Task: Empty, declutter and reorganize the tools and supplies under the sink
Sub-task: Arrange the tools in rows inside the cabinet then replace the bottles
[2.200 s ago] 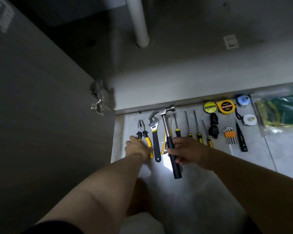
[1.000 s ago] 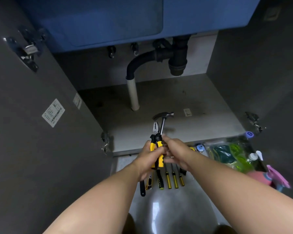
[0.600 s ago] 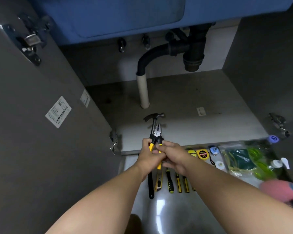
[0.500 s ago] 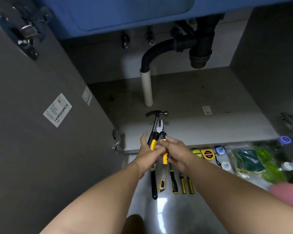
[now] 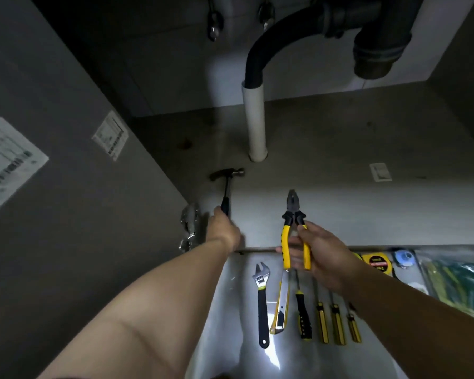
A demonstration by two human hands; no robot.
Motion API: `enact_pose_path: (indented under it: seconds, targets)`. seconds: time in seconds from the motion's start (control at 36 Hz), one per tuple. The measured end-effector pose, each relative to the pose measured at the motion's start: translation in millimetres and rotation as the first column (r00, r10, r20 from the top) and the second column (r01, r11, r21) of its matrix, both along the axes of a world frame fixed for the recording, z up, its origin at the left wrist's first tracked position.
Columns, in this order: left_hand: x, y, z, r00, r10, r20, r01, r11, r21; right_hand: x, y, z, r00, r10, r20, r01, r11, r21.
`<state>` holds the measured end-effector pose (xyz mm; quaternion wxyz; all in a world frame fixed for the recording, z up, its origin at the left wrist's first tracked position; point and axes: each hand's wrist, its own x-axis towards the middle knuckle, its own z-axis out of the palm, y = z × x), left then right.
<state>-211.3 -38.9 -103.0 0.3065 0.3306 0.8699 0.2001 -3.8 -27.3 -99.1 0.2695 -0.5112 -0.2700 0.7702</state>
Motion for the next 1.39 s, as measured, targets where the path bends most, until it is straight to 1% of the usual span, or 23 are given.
enact_pose_path:
  seconds: [0.08, 0.17, 0.22, 0.28, 0.33, 0.39, 0.42, 0.47, 0.56, 0.72, 0.86, 1.14, 1.22, 1.28, 1.31, 1.33, 1.36, 1.39]
  targets:
    - [-7.9, 7.0, -9.0, 0.998, 0.022, -0.063, -0.022, 1.0, 0.005, -2.5, 5.8, -9.2, 1.0, 0.021, 0.02, -0.022, 0.999, 0.032]
    - [-11.8, 12.3, -14.2, 0.992, 0.019, -0.125, -0.015, 0.999, 0.03, -7.6, 9.2, -13.5, 1.0, 0.012, 0.003, -0.012, 0.999, 0.038]
    - [-12.4, 14.0, -16.0, 0.986, -0.022, -0.165, 0.028, 0.999, 0.039, -11.3, 10.3, -14.8, 1.0, -0.006, -0.024, 0.007, 1.0, 0.021]
    - [-14.1, 13.3, -17.7, 0.97, -0.097, -0.221, 0.107, 0.994, 0.035, -14.9, 11.0, -15.4, 0.999, -0.013, -0.051, 0.014, 1.0, 0.01]
    - [-16.2, 10.7, -20.9, 0.917, -0.222, -0.332, 0.228, 0.973, -0.021, -18.6, 11.1, -15.4, 0.998, -0.014, -0.062, 0.015, 1.0, 0.011]
    - [-17.1, 8.6, -24.0, 0.803, -0.36, -0.476, 0.325, 0.933, -0.157, -23.2, 11.7, -16.0, 0.999, -0.014, -0.048, 0.015, 1.0, 0.019]
    - [-17.1, 9.1, -25.2, 0.754, -0.401, -0.521, 0.341, 0.916, -0.212, -25.7, 12.3, -15.7, 0.999, -0.018, -0.043, 0.018, 1.0, 0.022]
    - [-15.8, 10.7, -25.5, 0.691, -0.45, -0.566, 0.343, 0.893, -0.292, -29.9, 13.6, -14.6, 0.998, -0.033, -0.049, 0.034, 0.999, 0.01]
    - [-15.6, 14.7, -25.2, 0.658, -0.475, -0.585, 0.324, 0.879, -0.35, -32.6, 14.9, -11.2, 0.997, -0.035, -0.062, 0.035, 0.999, 0.008]
    - [-18.4, 20.6, -27.4, 0.634, -0.497, -0.593, 0.284, 0.862, -0.419, -32.9, 14.6, -8.7, 0.993, 0.011, -0.114, -0.009, 1.0, 0.021]
    - [-23.1, 23.1, -27.8, 0.622, -0.488, -0.612, 0.255, 0.866, -0.431, -31.8, 15.7, -12.3, 0.99, 0.013, -0.142, -0.014, 1.0, -0.005]
    - [-17.6, 28.0, -22.4, 0.668, -0.46, -0.585, 0.221, 0.873, -0.434, -31.1, 13.3, -9.9, 0.983, 0.029, -0.182, -0.032, 0.999, -0.017]
    - [-13.8, 25.3, -19.6, 0.716, -0.422, -0.556, 0.217, 0.892, -0.397, -30.5, 12.9, -5.8, 0.985, 0.037, -0.168, -0.04, 0.999, -0.018]
    - [-10.8, 20.2, -17.1, 0.694, -0.426, -0.58, 0.282, 0.903, -0.325, -31.0, 13.0, -0.8, 0.987, 0.038, -0.158, -0.043, 0.999, -0.025]
    - [-8.7, 18.2, -16.8, 0.697, -0.407, -0.591, 0.338, 0.912, -0.23, -31.8, 13.1, 2.1, 0.989, 0.043, -0.143, -0.046, 0.999, -0.016]
    - [-5.1, 15.9, -15.7, 0.737, -0.364, -0.57, 0.386, 0.918, -0.089, -32.1, 13.1, 4.9, 0.992, 0.046, -0.118, -0.047, 0.999, -0.003]
    - [1.2, 13.3, -12.1, 0.823, -0.303, -0.48, 0.386, 0.919, 0.083, -32.6, 13.5, 7.3, 0.995, 0.05, -0.091, -0.049, 0.999, 0.012]
    - [9.4, 10.4, -7.2, 0.914, -0.26, -0.311, 0.336, 0.916, 0.22, -33.2, 14.2, 9.0, 0.996, 0.053, -0.074, -0.052, 0.998, 0.022]
